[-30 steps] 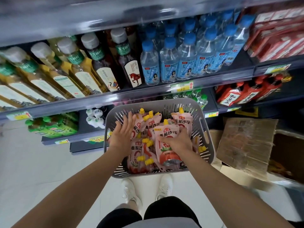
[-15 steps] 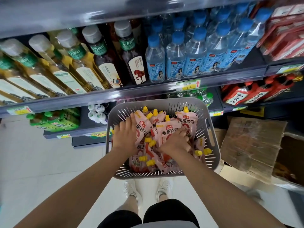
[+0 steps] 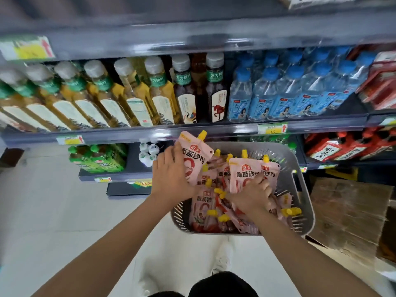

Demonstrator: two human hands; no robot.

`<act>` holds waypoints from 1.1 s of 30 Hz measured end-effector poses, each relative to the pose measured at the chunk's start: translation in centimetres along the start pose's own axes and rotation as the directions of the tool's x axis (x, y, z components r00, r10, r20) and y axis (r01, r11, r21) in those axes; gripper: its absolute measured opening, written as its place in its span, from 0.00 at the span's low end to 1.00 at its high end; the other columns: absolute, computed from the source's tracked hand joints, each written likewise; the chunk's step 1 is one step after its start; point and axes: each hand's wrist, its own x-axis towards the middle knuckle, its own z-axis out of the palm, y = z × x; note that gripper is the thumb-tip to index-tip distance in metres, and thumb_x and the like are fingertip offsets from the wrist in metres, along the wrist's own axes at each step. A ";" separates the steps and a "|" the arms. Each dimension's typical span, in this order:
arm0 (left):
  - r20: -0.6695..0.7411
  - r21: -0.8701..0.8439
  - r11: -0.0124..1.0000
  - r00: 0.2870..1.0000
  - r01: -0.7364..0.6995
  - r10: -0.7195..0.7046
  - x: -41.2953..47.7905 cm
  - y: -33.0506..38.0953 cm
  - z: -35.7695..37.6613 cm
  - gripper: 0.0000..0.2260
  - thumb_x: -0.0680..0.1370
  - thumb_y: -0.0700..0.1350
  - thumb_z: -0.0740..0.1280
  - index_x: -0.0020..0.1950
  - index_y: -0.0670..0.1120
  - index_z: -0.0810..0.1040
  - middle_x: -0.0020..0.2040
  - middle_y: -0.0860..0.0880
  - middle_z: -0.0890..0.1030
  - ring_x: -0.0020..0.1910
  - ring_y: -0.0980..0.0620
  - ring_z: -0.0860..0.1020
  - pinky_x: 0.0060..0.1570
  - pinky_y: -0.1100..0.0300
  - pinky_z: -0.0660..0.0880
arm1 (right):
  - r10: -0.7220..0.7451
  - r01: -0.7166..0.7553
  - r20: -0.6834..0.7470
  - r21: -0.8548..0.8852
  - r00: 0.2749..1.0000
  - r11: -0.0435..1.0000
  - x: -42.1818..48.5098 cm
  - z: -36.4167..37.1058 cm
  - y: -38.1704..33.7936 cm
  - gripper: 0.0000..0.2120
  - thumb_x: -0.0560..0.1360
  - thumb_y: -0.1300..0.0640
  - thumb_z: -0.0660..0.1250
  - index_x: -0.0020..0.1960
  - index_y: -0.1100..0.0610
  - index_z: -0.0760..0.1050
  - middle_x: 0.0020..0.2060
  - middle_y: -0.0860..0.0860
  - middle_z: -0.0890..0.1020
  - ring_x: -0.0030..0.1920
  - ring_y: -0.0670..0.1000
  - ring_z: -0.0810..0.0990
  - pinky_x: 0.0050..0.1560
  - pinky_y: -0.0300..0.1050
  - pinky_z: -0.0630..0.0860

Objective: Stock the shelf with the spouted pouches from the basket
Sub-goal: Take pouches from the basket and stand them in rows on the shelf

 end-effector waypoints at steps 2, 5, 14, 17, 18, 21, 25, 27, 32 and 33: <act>-0.056 -0.054 0.999 0.998 0.000 -0.003 -0.4 -2.0 -1.7 0.55 0.55 0.69 0.65 0.76 0.44 0.51 0.68 0.42 0.64 0.65 0.41 0.62 0.64 0.46 0.62 | -0.065 0.068 -0.065 0.044 0.996 0.997 -1.8 -0.8 -2.3 0.65 0.54 0.34 0.75 0.74 0.60 0.41 0.69 0.62 0.59 0.70 0.63 0.57 0.65 0.62 0.64; -0.147 -0.095 0.995 0.989 -0.016 0.002 -1.6 -6.1 -4.2 0.54 0.58 0.66 0.71 0.76 0.46 0.51 0.66 0.41 0.65 0.64 0.39 0.64 0.61 0.45 0.64 | -0.169 0.184 -0.187 0.067 0.968 0.981 -5.6 -1.8 -6.8 0.65 0.55 0.33 0.74 0.75 0.60 0.41 0.69 0.62 0.59 0.69 0.63 0.58 0.67 0.58 0.61; -0.368 -0.483 0.876 0.906 0.006 -0.209 -6.2 -22.2 -13.1 0.53 0.54 0.60 0.70 0.75 0.56 0.47 0.66 0.50 0.59 0.65 0.46 0.60 0.64 0.47 0.64 | -0.376 0.472 -0.393 0.183 0.839 0.863 -19.2 -2.9 -22.5 0.63 0.55 0.40 0.77 0.75 0.56 0.41 0.67 0.59 0.59 0.67 0.61 0.58 0.66 0.57 0.62; -0.473 -0.512 0.858 0.847 -0.039 -0.244 -6.5 -27.5 -17.2 0.54 0.56 0.57 0.72 0.76 0.56 0.48 0.65 0.51 0.59 0.64 0.48 0.60 0.61 0.53 0.63 | -0.429 0.585 -0.471 0.256 0.771 0.770 -23.1 -4.0 -28.9 0.62 0.55 0.44 0.78 0.75 0.56 0.42 0.67 0.58 0.58 0.67 0.60 0.57 0.67 0.58 0.60; -0.497 -0.518 0.854 0.828 -0.042 -0.260 -6.4 -29.0 -18.8 0.54 0.56 0.56 0.73 0.76 0.56 0.48 0.65 0.51 0.59 0.64 0.48 0.60 0.62 0.52 0.63 | -0.437 0.610 -0.495 0.269 0.751 0.745 -24.1 -4.5 -30.9 0.62 0.55 0.45 0.79 0.74 0.56 0.42 0.68 0.58 0.58 0.68 0.60 0.56 0.68 0.58 0.59; -0.553 -0.557 0.828 0.774 -0.068 -0.308 -5.3 -33.0 -23.4 0.54 0.56 0.55 0.74 0.75 0.56 0.48 0.65 0.50 0.59 0.65 0.46 0.61 0.65 0.46 0.66 | -0.467 0.678 -0.558 0.259 0.686 0.687 -26.5 -6.4 -36.6 0.61 0.55 0.45 0.79 0.74 0.57 0.44 0.69 0.58 0.58 0.69 0.60 0.56 0.68 0.57 0.58; -0.609 -0.591 0.795 0.721 -0.134 -0.331 -2.2 -37.0 -28.8 0.53 0.56 0.54 0.75 0.75 0.57 0.48 0.63 0.52 0.59 0.62 0.50 0.61 0.62 0.51 0.66 | -0.479 0.743 -0.631 0.248 0.611 0.621 -27.8 -8.8 -43.2 0.60 0.56 0.46 0.80 0.74 0.56 0.45 0.67 0.57 0.59 0.67 0.58 0.58 0.66 0.58 0.61; -0.623 -0.595 0.788 0.711 -0.160 -0.326 -0.1 -38.5 -31.0 0.54 0.57 0.53 0.77 0.74 0.57 0.48 0.63 0.51 0.59 0.61 0.51 0.61 0.60 0.54 0.67 | -0.474 0.755 -0.650 0.250 0.595 0.606 -27.6 -9.6 -46.4 0.60 0.56 0.46 0.80 0.74 0.56 0.45 0.67 0.57 0.59 0.66 0.58 0.58 0.64 0.59 0.62; -0.652 -0.563 0.816 0.677 -0.130 -0.342 7.6 -41.7 -35.5 0.55 0.56 0.54 0.79 0.74 0.49 0.49 0.65 0.46 0.59 0.65 0.45 0.62 0.64 0.44 0.69 | -0.406 0.762 -0.701 0.310 0.587 0.569 -25.9 -10.6 -54.4 0.65 0.55 0.47 0.80 0.75 0.54 0.37 0.71 0.56 0.55 0.70 0.59 0.55 0.65 0.63 0.61; -0.649 -0.564 0.816 0.678 -0.125 -0.345 9.4 -42.2 -36.2 0.55 0.56 0.54 0.79 0.74 0.47 0.50 0.65 0.45 0.59 0.65 0.44 0.62 0.64 0.43 0.68 | -0.392 0.757 -0.701 0.325 0.595 0.568 -25.3 -10.8 -56.0 0.66 0.56 0.47 0.80 0.75 0.54 0.35 0.72 0.57 0.53 0.72 0.60 0.52 0.66 0.63 0.60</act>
